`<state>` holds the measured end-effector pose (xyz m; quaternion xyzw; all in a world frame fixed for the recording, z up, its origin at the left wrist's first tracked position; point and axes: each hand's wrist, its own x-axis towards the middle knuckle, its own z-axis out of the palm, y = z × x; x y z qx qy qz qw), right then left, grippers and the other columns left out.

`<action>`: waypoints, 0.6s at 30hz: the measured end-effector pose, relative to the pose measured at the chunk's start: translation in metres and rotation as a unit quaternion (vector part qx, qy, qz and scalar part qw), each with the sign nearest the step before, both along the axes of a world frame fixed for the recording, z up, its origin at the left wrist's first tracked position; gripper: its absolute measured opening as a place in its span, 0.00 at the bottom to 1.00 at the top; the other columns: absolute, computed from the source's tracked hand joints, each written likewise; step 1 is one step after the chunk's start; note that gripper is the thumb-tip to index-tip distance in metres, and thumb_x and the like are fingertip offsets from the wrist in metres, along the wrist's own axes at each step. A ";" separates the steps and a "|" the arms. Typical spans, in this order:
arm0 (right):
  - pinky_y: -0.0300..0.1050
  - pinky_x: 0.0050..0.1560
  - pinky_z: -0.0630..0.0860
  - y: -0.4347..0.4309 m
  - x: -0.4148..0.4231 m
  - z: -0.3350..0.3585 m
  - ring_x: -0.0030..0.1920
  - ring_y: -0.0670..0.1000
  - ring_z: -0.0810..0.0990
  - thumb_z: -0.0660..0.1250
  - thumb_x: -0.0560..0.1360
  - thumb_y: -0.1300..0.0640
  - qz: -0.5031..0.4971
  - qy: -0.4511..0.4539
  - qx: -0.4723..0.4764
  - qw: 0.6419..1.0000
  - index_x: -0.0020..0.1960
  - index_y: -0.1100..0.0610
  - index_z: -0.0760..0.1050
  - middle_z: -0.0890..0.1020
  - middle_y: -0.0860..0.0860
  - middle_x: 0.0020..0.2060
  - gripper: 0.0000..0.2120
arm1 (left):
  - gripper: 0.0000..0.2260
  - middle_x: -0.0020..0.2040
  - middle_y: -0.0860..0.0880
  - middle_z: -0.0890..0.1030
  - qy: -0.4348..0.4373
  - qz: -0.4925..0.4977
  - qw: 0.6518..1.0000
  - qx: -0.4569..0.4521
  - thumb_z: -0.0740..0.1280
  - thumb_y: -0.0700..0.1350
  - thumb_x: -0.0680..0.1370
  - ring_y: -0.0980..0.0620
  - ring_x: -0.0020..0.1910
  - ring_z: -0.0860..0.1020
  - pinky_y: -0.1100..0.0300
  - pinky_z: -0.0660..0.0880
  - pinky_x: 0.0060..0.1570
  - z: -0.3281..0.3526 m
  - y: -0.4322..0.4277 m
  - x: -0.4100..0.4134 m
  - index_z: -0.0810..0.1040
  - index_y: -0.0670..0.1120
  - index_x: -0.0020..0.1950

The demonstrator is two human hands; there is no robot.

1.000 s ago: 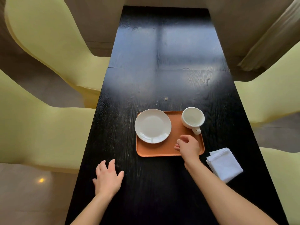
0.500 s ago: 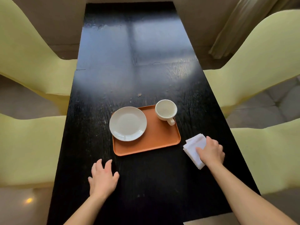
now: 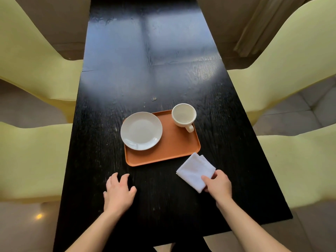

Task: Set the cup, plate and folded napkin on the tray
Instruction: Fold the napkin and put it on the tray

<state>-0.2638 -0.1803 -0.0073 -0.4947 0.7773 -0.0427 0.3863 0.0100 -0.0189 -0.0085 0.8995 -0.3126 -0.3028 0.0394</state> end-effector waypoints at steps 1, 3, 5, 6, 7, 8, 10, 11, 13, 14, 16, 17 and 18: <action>0.46 0.33 0.82 0.009 0.004 0.001 0.35 0.51 0.85 0.75 0.73 0.53 -0.011 -0.021 0.007 1.000 0.43 0.52 0.75 0.83 0.50 0.41 0.08 | 0.25 0.77 0.43 0.59 0.003 -0.002 1.000 -0.004 0.65 0.53 0.77 0.43 0.77 0.54 0.38 0.65 0.69 0.000 0.000 -0.003 0.67 0.51 0.74; 0.40 0.28 0.80 0.024 0.015 0.003 0.30 0.47 0.86 0.75 0.74 0.55 -0.025 -0.054 0.024 0.998 0.45 0.51 0.76 0.83 0.49 0.42 0.08 | 0.24 0.77 0.43 0.60 0.010 -0.008 1.000 -0.013 0.65 0.53 0.78 0.44 0.77 0.54 0.39 0.66 0.69 0.001 0.000 -0.010 0.68 0.51 0.73; 0.42 0.31 0.83 0.039 0.026 0.004 0.29 0.45 0.86 0.75 0.74 0.56 -0.029 -0.081 0.043 0.995 0.46 0.51 0.76 0.83 0.49 0.43 0.07 | 0.24 0.76 0.44 0.61 0.016 -0.016 0.999 -0.024 0.64 0.55 0.78 0.45 0.77 0.55 0.39 0.66 0.69 0.003 -0.002 -0.018 0.68 0.51 0.73; 0.44 0.35 0.85 0.046 0.032 0.004 0.30 0.45 0.86 0.75 0.74 0.56 -0.032 -0.096 0.055 0.993 0.46 0.52 0.76 0.83 0.49 0.42 0.07 | 0.24 0.76 0.44 0.62 0.019 -0.020 0.999 -0.029 0.64 0.56 0.78 0.45 0.76 0.56 0.39 0.66 0.69 0.004 -0.003 -0.023 0.68 0.51 0.73; 0.46 0.37 0.86 0.052 0.038 0.004 0.30 0.46 0.86 0.75 0.74 0.57 -0.034 -0.109 0.068 0.991 0.47 0.52 0.77 0.84 0.50 0.42 0.07 | 0.24 0.76 0.45 0.63 0.023 -0.025 0.999 -0.033 0.63 0.56 0.78 0.46 0.76 0.56 0.39 0.65 0.70 0.005 -0.005 -0.028 0.68 0.51 0.73; 0.47 0.38 0.87 0.058 0.045 0.004 0.30 0.45 0.87 0.75 0.74 0.57 -0.033 -0.118 0.082 0.989 0.47 0.52 0.76 0.84 0.50 0.42 0.07 | 0.24 0.75 0.45 0.63 0.027 -0.032 0.998 -0.038 0.63 0.57 0.78 0.46 0.76 0.57 0.39 0.65 0.70 0.006 -0.007 -0.032 0.68 0.52 0.73; 0.46 0.38 0.87 0.069 0.057 0.004 0.31 0.46 0.87 0.75 0.74 0.57 -0.026 -0.139 0.104 0.984 0.48 0.51 0.76 0.84 0.50 0.41 0.08 | 0.24 0.75 0.46 0.64 0.037 -0.047 0.997 -0.052 0.63 0.58 0.78 0.47 0.76 0.57 0.40 0.64 0.70 0.007 -0.010 -0.042 0.68 0.52 0.73; 0.46 0.38 0.87 0.073 0.061 0.004 0.31 0.46 0.87 0.75 0.74 0.56 -0.019 -0.152 0.115 0.982 0.48 0.51 0.76 0.85 0.50 0.41 0.08 | 0.24 0.74 0.47 0.65 0.041 -0.053 0.996 -0.062 0.63 0.59 0.78 0.48 0.75 0.59 0.42 0.65 0.70 0.008 -0.010 -0.047 0.69 0.52 0.72; 0.45 0.37 0.86 0.076 0.065 0.003 0.32 0.47 0.87 0.75 0.74 0.53 -0.002 -0.164 0.130 0.978 0.49 0.52 0.76 0.86 0.51 0.40 0.08 | 0.23 0.69 0.49 0.68 0.042 -0.067 0.993 -0.085 0.63 0.58 0.77 0.48 0.71 0.64 0.46 0.69 0.65 0.010 -0.009 -0.055 0.70 0.52 0.70; 0.45 0.36 0.86 0.075 0.064 0.003 0.31 0.47 0.87 0.74 0.74 0.51 0.009 -0.157 0.126 0.979 0.48 0.52 0.77 0.86 0.51 0.38 0.08 | 0.22 0.65 0.51 0.70 0.038 -0.074 0.992 -0.094 0.64 0.58 0.77 0.49 0.67 0.68 0.49 0.71 0.61 0.011 -0.008 -0.058 0.70 0.52 0.69; 0.44 0.35 0.85 0.069 0.058 0.004 0.30 0.46 0.86 0.73 0.74 0.47 0.030 -0.119 0.095 0.988 0.45 0.51 0.78 0.86 0.50 0.36 0.09 | 0.20 0.57 0.53 0.72 0.040 -0.077 0.991 -0.106 0.64 0.58 0.76 0.51 0.58 0.73 0.52 0.73 0.55 0.014 -0.007 -0.063 0.71 0.52 0.65; 0.44 0.34 0.85 0.065 0.056 0.006 0.30 0.46 0.86 0.72 0.74 0.45 0.036 -0.100 0.076 0.991 0.44 0.50 0.78 0.86 0.49 0.35 0.09 | 0.19 0.54 0.54 0.73 0.054 -0.069 0.989 -0.115 0.65 0.58 0.76 0.52 0.54 0.75 0.53 0.74 0.52 0.015 -0.007 -0.065 0.71 0.52 0.63; 0.44 0.35 0.85 0.061 0.054 0.009 0.30 0.46 0.86 0.72 0.75 0.45 0.039 -0.090 0.058 0.993 0.43 0.49 0.79 0.85 0.48 0.36 0.08 | 0.17 0.51 0.54 0.73 0.073 -0.056 0.988 -0.124 0.66 0.57 0.75 0.54 0.51 0.76 0.55 0.74 0.50 0.017 -0.009 -0.068 0.72 0.52 0.61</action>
